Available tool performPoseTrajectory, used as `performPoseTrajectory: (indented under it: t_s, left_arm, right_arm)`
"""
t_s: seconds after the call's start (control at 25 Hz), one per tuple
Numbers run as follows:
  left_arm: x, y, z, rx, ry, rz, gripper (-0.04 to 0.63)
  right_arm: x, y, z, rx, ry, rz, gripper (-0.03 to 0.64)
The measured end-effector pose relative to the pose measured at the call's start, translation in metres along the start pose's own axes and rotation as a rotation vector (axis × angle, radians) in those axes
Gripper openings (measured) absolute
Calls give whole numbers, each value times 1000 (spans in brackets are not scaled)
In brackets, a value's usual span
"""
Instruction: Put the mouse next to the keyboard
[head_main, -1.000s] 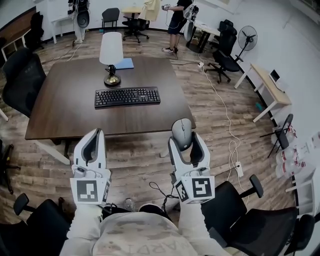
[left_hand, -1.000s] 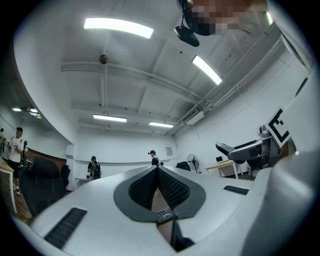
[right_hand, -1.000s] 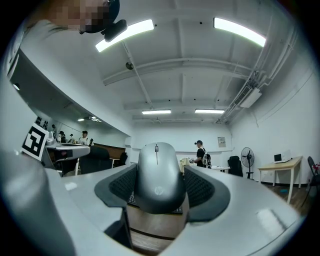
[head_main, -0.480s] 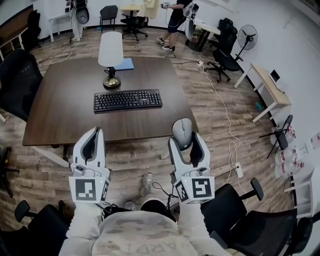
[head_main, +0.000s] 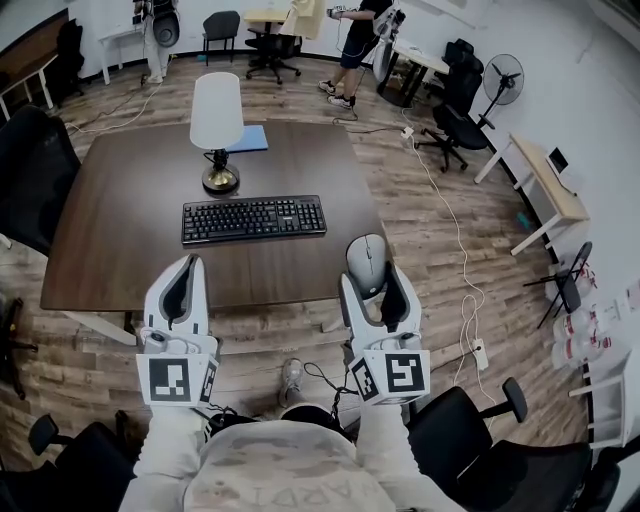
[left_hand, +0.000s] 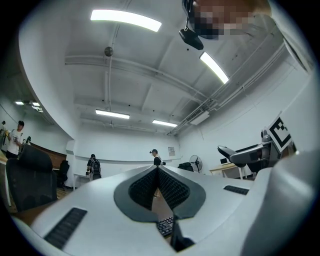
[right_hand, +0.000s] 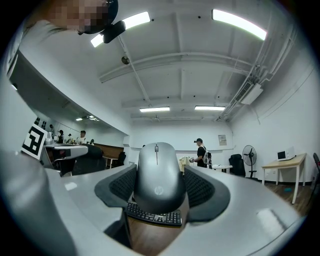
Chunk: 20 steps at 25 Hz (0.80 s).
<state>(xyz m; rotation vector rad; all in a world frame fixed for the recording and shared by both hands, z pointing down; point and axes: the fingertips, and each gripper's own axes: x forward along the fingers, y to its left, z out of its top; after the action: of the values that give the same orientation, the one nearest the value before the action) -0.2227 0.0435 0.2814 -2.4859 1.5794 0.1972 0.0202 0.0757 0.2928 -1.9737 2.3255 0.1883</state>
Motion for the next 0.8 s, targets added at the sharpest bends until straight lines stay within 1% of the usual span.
performPoseTrajectory:
  t_s: [0.4, 0.8]
  left_arm:
    - [74, -3, -16, 20, 5, 38, 6]
    - [138, -19, -27, 33, 9, 73, 6]
  right_arm:
    - [71, -45, -12, -4, 7, 43, 308]
    - [126, -99, -22, 14, 8, 73, 308]
